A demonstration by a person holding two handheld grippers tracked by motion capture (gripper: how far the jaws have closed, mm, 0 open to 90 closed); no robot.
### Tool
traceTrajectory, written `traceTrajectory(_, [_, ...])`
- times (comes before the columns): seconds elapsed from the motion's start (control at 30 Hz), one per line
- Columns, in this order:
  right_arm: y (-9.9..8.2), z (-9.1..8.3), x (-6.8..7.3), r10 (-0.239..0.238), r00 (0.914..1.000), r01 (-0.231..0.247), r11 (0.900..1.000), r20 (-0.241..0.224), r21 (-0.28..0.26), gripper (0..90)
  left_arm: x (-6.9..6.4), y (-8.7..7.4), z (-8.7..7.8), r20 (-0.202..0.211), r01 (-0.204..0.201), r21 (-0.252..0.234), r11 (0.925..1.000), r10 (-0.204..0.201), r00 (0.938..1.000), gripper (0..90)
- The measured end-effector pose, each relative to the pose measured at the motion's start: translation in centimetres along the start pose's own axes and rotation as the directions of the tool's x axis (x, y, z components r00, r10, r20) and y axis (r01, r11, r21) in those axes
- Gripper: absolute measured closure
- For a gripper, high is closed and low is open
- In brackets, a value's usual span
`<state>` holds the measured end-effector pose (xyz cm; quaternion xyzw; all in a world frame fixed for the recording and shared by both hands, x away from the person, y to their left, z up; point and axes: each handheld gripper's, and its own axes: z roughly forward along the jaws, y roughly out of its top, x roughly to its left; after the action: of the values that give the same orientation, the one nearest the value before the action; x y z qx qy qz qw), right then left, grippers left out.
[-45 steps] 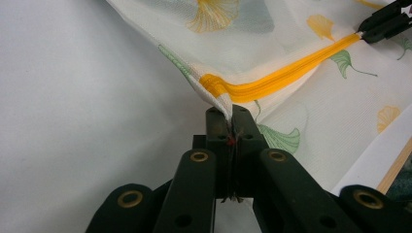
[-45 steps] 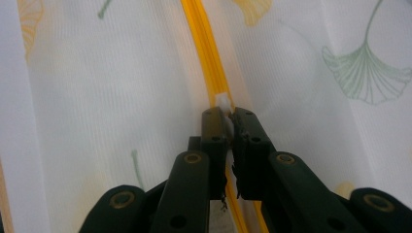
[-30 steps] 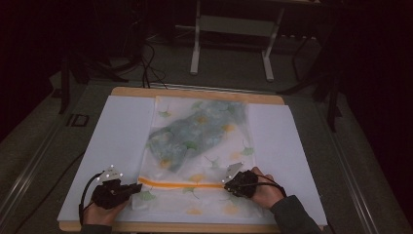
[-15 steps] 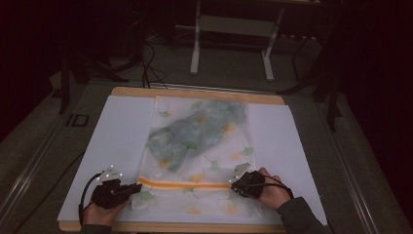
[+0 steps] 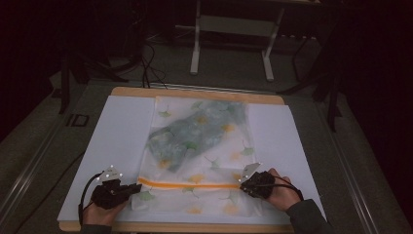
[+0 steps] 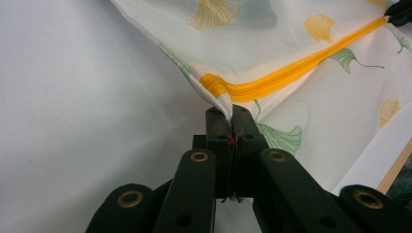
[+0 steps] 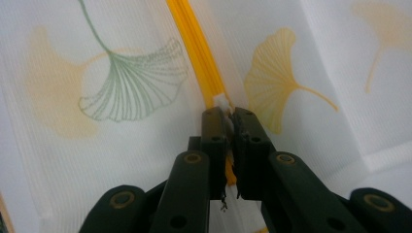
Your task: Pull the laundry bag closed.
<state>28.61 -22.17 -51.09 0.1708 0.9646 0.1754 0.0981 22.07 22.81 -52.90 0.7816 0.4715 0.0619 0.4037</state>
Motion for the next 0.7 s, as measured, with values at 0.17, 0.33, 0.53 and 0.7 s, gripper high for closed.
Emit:
traceTrajectory(0.17, [-0.6, -0.3, -0.3, 0.005, 1.0, -0.005, 0.9999, 0.006, 0.015, 84.4, 0.0, 0.0, 0.0, 0.0, 0.002, -0.002, 1.0, -0.002, 1.0, 88.6])
traceTrajectory(0.33, [-1.2, -0.7, -0.5, 0.018, 0.9998, -0.018, 0.9997, 0.007, 0.014, 84.4, 0.1, 0.0, 0.0, 0.0, 0.004, 0.001, 1.0, -0.004, 1.0, 88.6])
traceTrajectory(0.53, [-2.4, -1.3, -0.7, 0.036, 0.9993, -0.036, 0.9993, 0.006, 0.014, 84.4, 0.2, -0.1, 0.1, 0.001, 0.01, 0.007, 0.9999, -0.01, 0.9999, 88.5])
traceTrajectory(0.7, [-3.1, -1.6, -0.8, 0.053, 0.9986, -0.053, 0.9986, 0.002, -0.004, 84.4, 0.3, -0.2, 0.2, 0.001, 0.02, 0.017, 0.9997, -0.02, 0.9998, 88.5])
